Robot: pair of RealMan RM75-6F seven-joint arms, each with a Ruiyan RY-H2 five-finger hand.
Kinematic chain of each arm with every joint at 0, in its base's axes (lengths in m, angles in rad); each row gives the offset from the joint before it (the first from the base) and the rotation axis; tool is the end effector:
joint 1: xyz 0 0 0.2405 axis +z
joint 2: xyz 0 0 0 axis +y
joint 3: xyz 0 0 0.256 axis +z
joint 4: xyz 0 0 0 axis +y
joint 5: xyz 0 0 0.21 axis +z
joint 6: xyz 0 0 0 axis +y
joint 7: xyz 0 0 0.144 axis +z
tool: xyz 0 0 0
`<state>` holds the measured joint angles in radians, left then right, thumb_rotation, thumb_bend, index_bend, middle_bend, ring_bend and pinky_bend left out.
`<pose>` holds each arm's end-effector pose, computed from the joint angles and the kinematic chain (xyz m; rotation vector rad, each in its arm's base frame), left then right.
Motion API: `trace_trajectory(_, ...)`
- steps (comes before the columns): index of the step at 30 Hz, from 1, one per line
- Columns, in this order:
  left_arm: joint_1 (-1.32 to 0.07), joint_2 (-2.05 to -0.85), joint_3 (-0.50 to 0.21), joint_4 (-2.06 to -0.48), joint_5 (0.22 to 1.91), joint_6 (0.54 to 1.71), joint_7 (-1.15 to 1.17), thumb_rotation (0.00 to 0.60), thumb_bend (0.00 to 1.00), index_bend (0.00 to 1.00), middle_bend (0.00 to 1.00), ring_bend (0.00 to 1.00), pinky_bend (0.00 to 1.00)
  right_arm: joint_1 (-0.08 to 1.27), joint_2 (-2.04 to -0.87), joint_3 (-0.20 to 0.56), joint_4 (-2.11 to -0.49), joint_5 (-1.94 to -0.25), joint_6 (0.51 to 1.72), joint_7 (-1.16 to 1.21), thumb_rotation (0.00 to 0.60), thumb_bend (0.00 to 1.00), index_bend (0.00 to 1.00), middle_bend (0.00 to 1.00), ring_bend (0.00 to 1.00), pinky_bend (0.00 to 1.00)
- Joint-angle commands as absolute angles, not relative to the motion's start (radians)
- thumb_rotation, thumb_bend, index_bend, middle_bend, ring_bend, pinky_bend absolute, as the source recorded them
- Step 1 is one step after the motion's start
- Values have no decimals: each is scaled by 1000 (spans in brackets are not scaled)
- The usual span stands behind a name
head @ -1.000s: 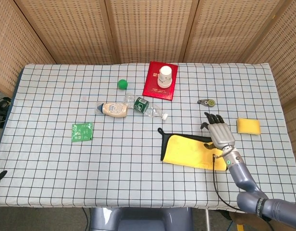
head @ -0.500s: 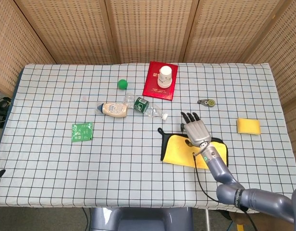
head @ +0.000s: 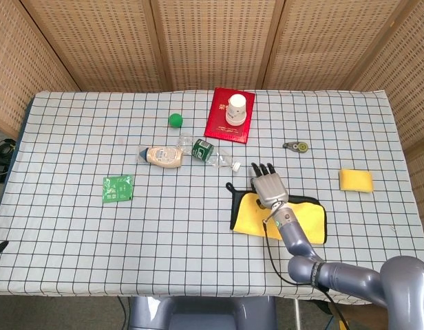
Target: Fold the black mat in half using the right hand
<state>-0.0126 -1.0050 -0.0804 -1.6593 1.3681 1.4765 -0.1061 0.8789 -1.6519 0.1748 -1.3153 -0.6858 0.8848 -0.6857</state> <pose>-0.3360 0.1623 0.2026 -1.1938 -0.9972 -0.8445 -0.1615 -0.3774 -0.0456 1.8389 -0.9275 0.5641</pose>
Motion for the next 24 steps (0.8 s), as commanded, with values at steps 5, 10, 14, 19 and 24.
trace_trajectory(5, -18, -1008, -83, -1655, 1359, 1466, -104, 600, 0, 0, 0, 0, 0, 887, -1667, 170, -1286, -679, 872, -681, 600, 553, 510, 0, 0, 0)
trace_trajectory(10, -19, -1009, -84, -1653, 1355, 1463, -104, 600, 0, 0, 0, 0, 0, 891, -1677, 169, -1267, -673, 863, -675, 600, 561, 514, 0, 0, 0)
trace_trajectory(14, -20, -1008, -85, -1652, 1352, 1461, -106, 600, 0, 0, 0, 0, 0, 891, -1683, 165, -1259, -677, 859, -669, 600, 561, 546, 0, 0, 0)
trace_trajectory(19, -19, -1007, -86, -1650, 1351, 1462, -111, 600, 0, 0, 0, 0, 0, 890, -1697, 163, -1240, -698, 860, -650, 600, 579, 597, 0, 0, 0)
trace_trajectory(24, -19, -1007, -85, -1648, 1352, 1462, -113, 600, 0, 0, 0, 0, 0, 886, -1706, 164, -1227, -733, 868, -623, 600, 605, 630, 0, 0, 0)
